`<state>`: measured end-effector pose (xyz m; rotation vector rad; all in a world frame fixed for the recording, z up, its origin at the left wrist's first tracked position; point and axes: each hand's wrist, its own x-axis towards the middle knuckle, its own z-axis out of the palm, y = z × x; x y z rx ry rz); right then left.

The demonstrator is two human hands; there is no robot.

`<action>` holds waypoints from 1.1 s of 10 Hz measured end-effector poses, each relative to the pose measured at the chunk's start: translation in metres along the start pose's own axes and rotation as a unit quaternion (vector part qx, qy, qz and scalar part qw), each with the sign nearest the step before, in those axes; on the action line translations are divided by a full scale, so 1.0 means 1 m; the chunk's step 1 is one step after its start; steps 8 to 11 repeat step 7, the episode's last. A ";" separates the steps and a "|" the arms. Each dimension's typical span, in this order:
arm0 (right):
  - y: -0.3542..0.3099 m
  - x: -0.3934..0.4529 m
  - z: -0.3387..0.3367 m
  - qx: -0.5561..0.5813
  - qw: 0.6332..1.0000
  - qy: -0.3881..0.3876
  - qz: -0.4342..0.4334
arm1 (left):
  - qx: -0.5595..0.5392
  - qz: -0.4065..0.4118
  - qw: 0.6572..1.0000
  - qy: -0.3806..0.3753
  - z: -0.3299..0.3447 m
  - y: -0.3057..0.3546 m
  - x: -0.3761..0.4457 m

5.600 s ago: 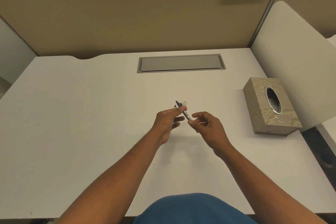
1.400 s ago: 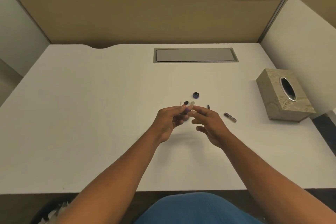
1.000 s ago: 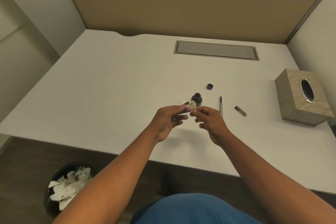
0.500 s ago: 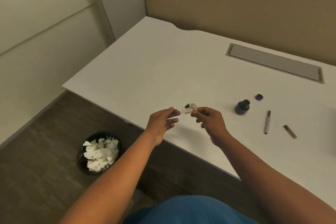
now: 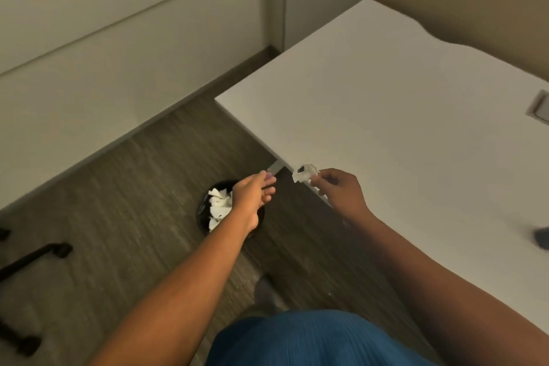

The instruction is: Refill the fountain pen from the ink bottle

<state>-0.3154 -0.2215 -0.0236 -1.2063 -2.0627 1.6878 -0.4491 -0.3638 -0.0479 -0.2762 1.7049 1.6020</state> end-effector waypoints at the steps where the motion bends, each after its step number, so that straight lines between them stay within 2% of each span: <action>1: -0.010 0.016 0.047 -0.038 0.999 -0.032 0.001 | -0.028 0.004 0.998 0.052 -0.044 0.008 0.014; 3: -0.027 0.050 0.133 -0.094 0.994 -0.063 -0.003 | -0.082 -0.011 0.986 0.147 -0.120 0.019 0.037; 5: -0.016 0.079 0.177 -0.174 0.976 -0.133 0.023 | -0.086 -0.032 0.986 0.137 -0.149 0.022 0.044; 11: -0.005 0.077 0.172 -0.169 0.976 -0.132 0.032 | -0.077 -0.044 0.987 0.130 -0.150 0.016 0.051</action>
